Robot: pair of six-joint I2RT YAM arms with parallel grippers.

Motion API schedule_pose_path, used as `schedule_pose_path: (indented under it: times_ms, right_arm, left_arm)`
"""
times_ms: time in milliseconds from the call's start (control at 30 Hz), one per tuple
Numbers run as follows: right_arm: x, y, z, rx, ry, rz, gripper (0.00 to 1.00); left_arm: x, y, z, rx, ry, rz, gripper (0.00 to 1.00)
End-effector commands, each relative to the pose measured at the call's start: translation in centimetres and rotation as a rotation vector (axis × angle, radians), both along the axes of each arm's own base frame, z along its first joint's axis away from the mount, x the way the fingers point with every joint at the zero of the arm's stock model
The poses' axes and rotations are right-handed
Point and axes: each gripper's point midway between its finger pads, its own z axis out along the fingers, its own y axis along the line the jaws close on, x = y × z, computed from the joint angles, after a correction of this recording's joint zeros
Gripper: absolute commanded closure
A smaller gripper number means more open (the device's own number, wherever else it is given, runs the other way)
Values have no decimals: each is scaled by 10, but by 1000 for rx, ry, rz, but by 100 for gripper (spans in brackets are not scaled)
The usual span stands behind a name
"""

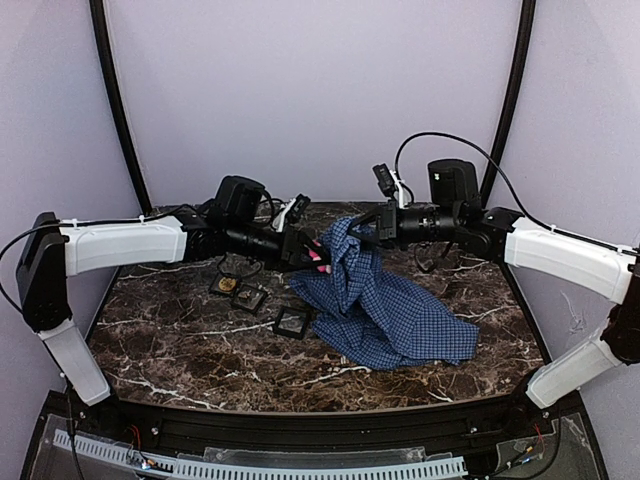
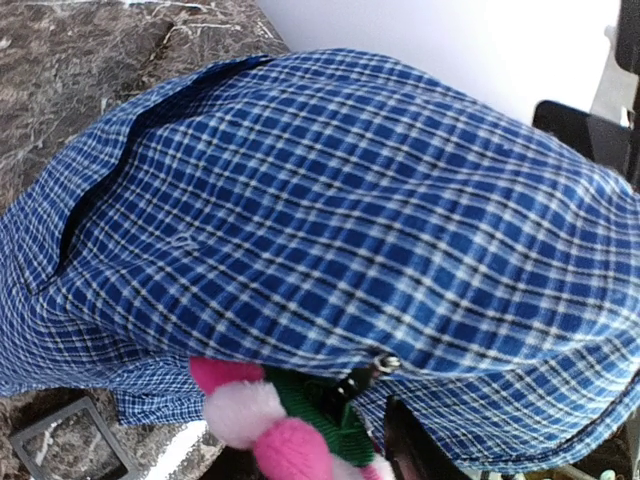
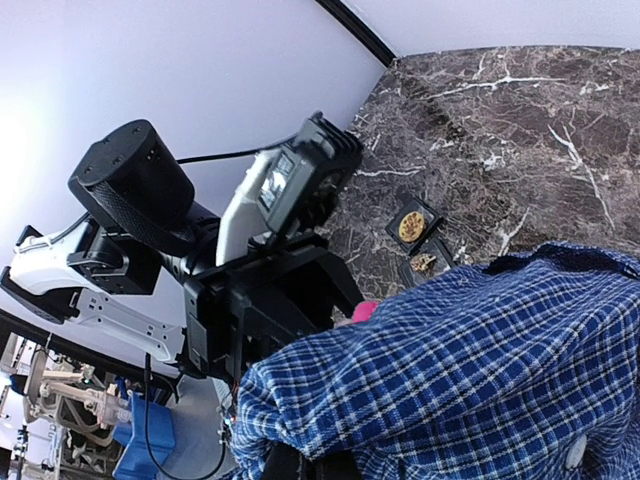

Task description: Remove the brooch from the garment

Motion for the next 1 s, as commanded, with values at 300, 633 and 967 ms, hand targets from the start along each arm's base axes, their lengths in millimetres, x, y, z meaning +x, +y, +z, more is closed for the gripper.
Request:
schedule_pose_path:
  times_ms: [300, 633, 967]
  right_arm:
    - [21, -12, -33, -291, -24, -14, 100]
    - [40, -7, -58, -414, -51, 8, 68]
    - [12, -21, 3, -336, -175, 36, 7]
  left_arm:
    - [-55, 18, 6, 59, -24, -282, 99]
    - [-97, 26, 13, -5, 112, -490, 99]
    - [-102, 33, 7, 13, 156, -510, 99]
